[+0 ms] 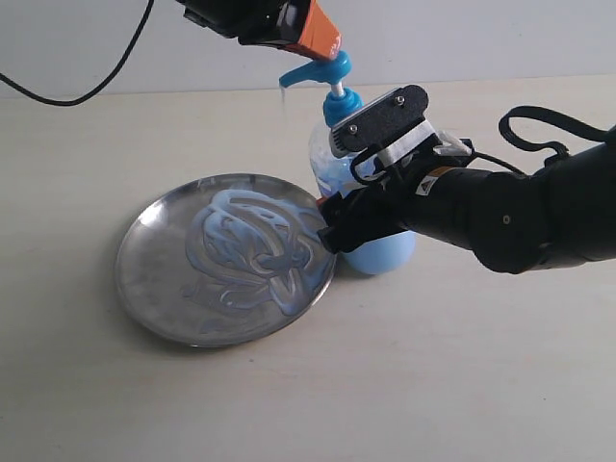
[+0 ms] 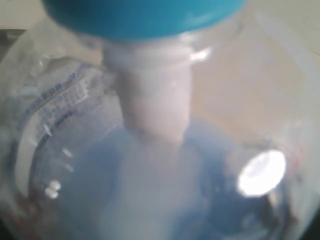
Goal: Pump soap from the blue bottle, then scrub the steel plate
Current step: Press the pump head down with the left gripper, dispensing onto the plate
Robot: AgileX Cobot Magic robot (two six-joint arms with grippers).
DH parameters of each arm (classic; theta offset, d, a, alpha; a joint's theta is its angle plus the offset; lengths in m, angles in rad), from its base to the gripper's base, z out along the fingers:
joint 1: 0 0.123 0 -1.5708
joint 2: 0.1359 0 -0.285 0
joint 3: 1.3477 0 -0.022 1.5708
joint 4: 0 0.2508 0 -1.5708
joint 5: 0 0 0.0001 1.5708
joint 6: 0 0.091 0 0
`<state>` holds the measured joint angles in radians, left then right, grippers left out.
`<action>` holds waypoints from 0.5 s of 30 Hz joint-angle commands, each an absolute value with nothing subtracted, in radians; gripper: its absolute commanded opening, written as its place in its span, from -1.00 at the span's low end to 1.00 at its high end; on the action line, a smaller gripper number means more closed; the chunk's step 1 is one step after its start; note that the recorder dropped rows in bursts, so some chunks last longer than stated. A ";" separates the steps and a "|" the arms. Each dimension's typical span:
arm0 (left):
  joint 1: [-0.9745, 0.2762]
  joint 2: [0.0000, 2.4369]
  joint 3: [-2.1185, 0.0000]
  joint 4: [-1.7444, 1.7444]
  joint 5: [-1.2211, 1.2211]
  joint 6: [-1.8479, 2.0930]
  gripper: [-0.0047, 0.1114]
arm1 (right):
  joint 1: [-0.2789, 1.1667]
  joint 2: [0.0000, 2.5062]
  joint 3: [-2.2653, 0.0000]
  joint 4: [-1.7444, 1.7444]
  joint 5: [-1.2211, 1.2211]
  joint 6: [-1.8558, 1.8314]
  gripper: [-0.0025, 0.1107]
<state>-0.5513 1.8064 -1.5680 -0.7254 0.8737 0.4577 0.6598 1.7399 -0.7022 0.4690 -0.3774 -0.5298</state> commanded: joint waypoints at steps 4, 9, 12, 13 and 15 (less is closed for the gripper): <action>-0.559 1.872 -1.535 -0.629 1.008 0.438 -0.92 | 0.663 1.735 -0.729 0.449 -0.456 -0.530 -0.96; -0.559 1.873 -1.520 -0.621 1.000 0.436 -0.92 | 0.663 1.735 -0.729 0.449 -0.456 -0.530 -0.96; -0.559 1.873 -1.512 -0.604 0.995 0.423 -0.92 | 0.663 1.735 -0.729 0.449 -0.456 -0.530 -0.96; -0.559 1.873 -1.511 -0.602 0.995 0.423 -0.92 | 0.663 1.735 -0.729 0.449 -0.456 -0.530 -0.96; -0.559 1.878 -1.511 -0.598 0.995 0.415 -0.92 | 0.663 1.735 -0.729 0.449 -0.456 -0.530 -0.96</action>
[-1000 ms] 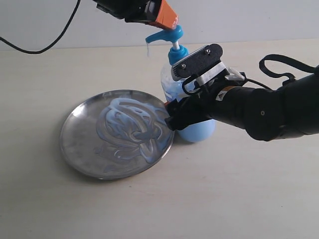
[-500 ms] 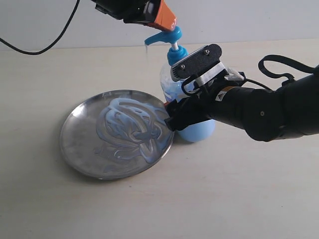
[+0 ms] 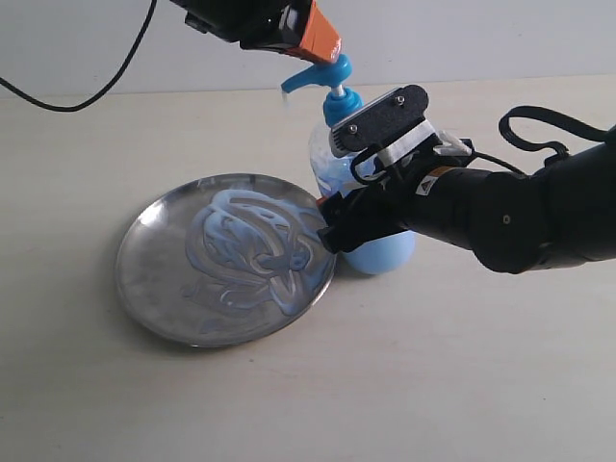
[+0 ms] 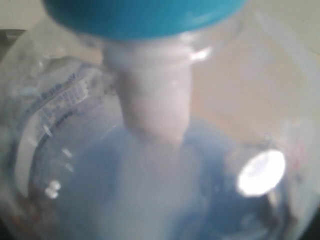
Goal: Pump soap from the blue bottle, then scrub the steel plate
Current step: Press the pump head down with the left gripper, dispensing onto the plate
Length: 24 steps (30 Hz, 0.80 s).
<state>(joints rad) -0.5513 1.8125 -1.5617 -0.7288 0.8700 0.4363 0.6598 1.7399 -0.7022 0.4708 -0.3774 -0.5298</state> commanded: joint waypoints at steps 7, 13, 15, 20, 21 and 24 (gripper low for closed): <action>-0.559 1.878 -1.511 -0.600 0.995 0.415 -0.92 | 0.663 1.735 -0.729 0.449 -0.456 -0.530 -0.96; -0.559 1.880 -1.511 -0.600 0.995 0.411 -0.92 | 0.663 1.735 -0.729 0.449 -0.456 -0.530 -0.96; -0.559 1.891 -1.511 -0.600 1.014 0.411 -0.92 | 0.663 1.735 -0.729 0.449 -0.456 -0.530 -0.96; -0.559 1.920 -1.511 -0.598 1.048 0.411 -0.92 | 0.663 1.735 -0.729 0.449 -0.454 -0.530 -0.96; -0.559 1.920 -1.511 -0.598 1.038 0.411 -0.92 | 0.663 1.733 -0.729 0.449 -0.454 -0.530 -0.96; -0.559 1.902 -1.511 -0.598 1.019 0.411 -0.92 | 0.663 1.733 -0.729 0.449 -0.454 -0.530 -0.96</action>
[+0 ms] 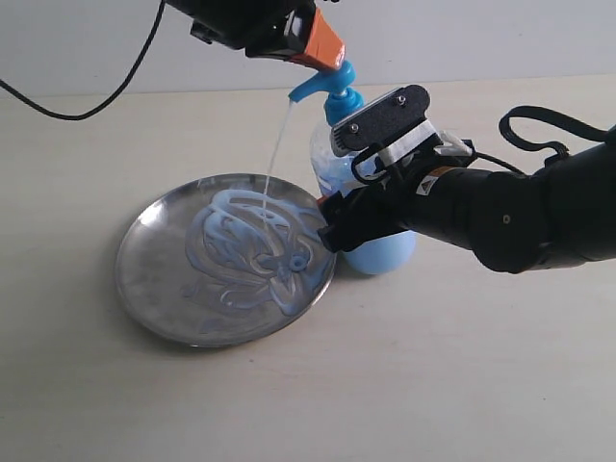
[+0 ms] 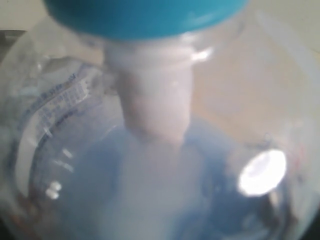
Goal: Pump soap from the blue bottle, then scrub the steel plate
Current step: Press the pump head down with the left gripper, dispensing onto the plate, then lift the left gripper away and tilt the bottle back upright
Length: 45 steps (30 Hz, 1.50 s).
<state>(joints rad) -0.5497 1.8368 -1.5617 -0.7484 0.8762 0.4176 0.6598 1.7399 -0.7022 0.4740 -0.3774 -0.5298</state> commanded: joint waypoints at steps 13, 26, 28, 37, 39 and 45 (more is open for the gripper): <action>-0.557 1.755 -1.546 -0.555 0.885 0.411 -0.92 | 0.663 1.733 -0.727 0.463 -0.448 -0.530 -0.96; -0.465 1.611 -1.629 -0.532 0.810 0.383 -0.92 | 0.663 1.700 -0.727 0.490 -0.437 -0.516 -0.96; -0.440 1.591 -1.629 -0.534 0.810 0.376 -0.92 | 0.663 1.700 -0.727 0.500 -0.435 -0.502 -0.96; -0.359 1.484 -1.629 -0.526 0.859 0.309 -0.92 | 0.663 1.700 -0.727 0.598 -0.424 -0.442 -0.96; -0.359 1.468 -1.629 -0.508 0.900 0.276 -0.92 | 0.663 1.700 -0.727 0.650 -0.421 -0.442 -0.96; -0.359 1.438 -1.629 -0.474 0.956 0.237 -0.92 | 0.663 1.700 -0.727 0.706 -0.427 -0.442 -0.96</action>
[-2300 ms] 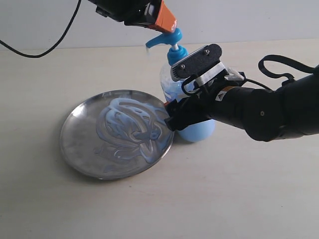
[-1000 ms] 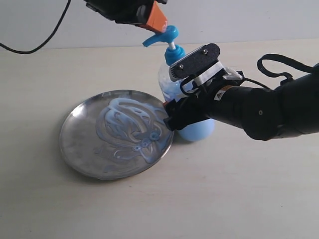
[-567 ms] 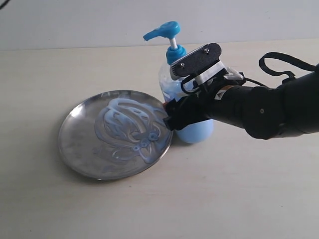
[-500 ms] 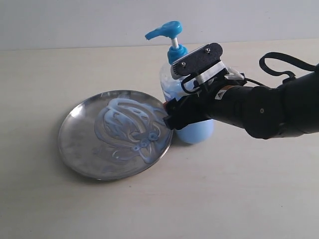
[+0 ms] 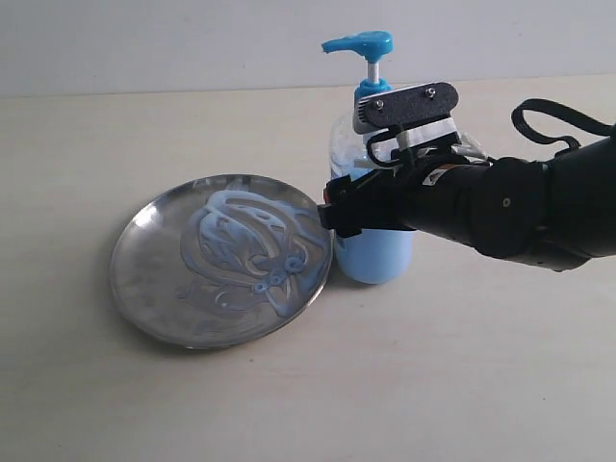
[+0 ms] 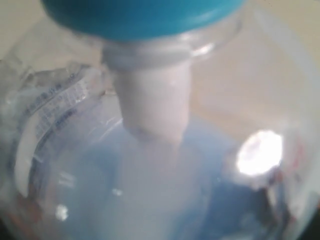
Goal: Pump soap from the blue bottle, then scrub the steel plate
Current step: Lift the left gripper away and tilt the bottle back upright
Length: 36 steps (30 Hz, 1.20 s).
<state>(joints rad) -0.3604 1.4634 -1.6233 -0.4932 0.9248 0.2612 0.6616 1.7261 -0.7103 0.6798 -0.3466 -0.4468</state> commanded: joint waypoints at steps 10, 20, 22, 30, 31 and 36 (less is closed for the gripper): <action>-0.359 1.403 -1.629 -0.454 0.996 0.228 -0.92 | 0.663 1.700 -0.723 0.723 -0.507 -0.424 -0.96; -0.359 1.403 -1.629 -0.458 1.022 0.225 -0.92 | 0.663 1.749 -0.723 0.651 -0.543 -0.391 -0.90; -0.359 1.403 -1.629 -0.458 1.022 0.225 -0.92 | 0.663 1.750 -0.723 0.651 -0.543 -0.391 -0.73; -0.359 1.403 -1.629 -0.458 1.022 0.231 -0.92 | 0.663 1.750 -0.726 0.651 -0.502 -0.400 0.26; -0.359 1.403 -1.629 -0.458 1.022 0.231 -0.92 | 0.663 1.750 -0.726 0.651 -0.482 -0.400 0.38; -0.359 1.403 -1.629 -0.458 1.022 0.231 -0.92 | 0.663 1.739 -0.726 0.651 -0.411 -0.400 0.66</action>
<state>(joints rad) -0.3604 1.4103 -1.6233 -0.4599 1.0198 0.2298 0.6616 1.7623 -0.7142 0.6711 -0.4087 -0.3965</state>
